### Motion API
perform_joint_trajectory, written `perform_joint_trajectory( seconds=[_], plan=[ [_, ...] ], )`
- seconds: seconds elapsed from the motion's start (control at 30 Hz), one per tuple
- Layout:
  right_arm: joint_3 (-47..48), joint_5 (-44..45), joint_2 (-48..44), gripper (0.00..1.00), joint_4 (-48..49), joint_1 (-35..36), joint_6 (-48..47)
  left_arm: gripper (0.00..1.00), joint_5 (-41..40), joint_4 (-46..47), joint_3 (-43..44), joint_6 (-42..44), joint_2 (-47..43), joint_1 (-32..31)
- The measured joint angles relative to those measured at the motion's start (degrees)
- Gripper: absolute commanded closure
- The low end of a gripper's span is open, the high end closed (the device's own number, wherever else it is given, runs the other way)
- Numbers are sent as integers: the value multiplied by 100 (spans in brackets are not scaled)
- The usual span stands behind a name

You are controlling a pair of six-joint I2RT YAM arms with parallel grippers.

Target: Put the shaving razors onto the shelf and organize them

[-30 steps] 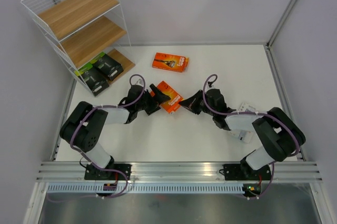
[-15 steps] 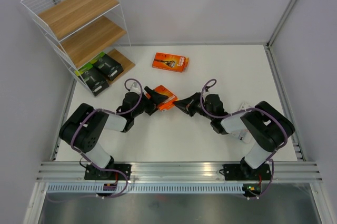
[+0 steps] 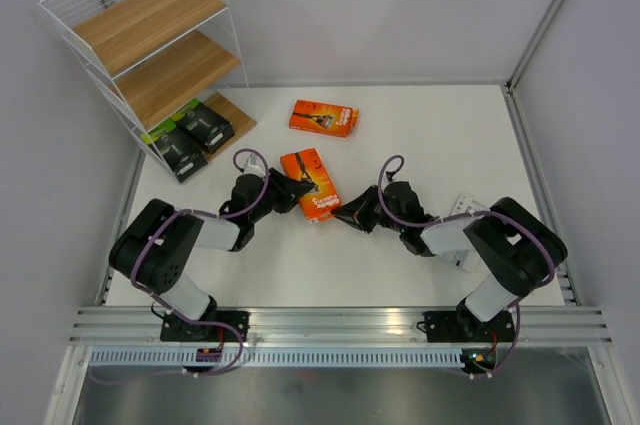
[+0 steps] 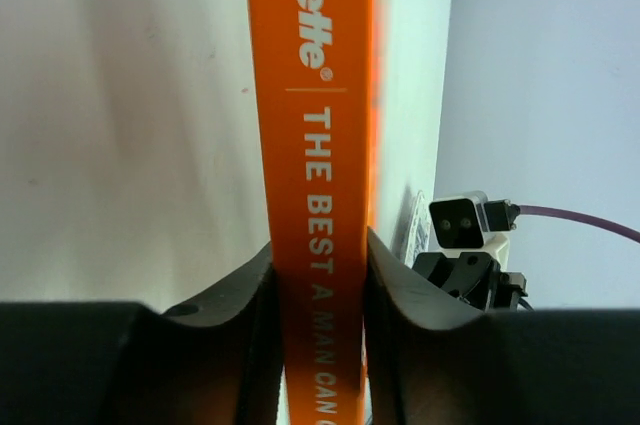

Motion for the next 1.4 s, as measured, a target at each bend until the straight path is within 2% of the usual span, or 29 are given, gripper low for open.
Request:
perform_joint_trajectory(
  seconds=[0.07,0.1,0.2,0.43,0.57,0.67,0.83,1.0,1.2,1.4],
  plan=[
    [153,13,-181,69,-509,9,-286,70,0,-162,61,125,-179,-4],
    [286,37,-284,58,-839,15,-476,71,-11,-256,114,251,-282,-4],
    [678,125,-577,44,-1598,24,-1005,71,-109,-647,304,623,-629,-4],
    [1187,444,-1617,33,-3169,-227,-2006,71,-142,-2024,1029,1475,-1379,319],
    [1279,981,-2415,33,-4065,-645,-2581,70,11,-2771,1187,1720,-2002,1075],
    [1274,1379,-2841,33,-4336,-691,-2844,70,57,-3460,1519,1971,-2441,1674],
    [1196,1576,-2894,32,-4247,-691,-2973,69,219,-4054,2396,2306,-2686,2245],
    [1108,1311,-2371,41,-3746,-691,-2905,70,505,-4197,2916,2302,-2470,2782],
    [1132,728,-1451,38,-1976,-621,-2236,69,568,-4076,2933,2065,-1998,3069],
    [2297,448,-149,28,-575,-225,-1582,69,551,-3556,2931,1720,-1757,3071]
  ],
)
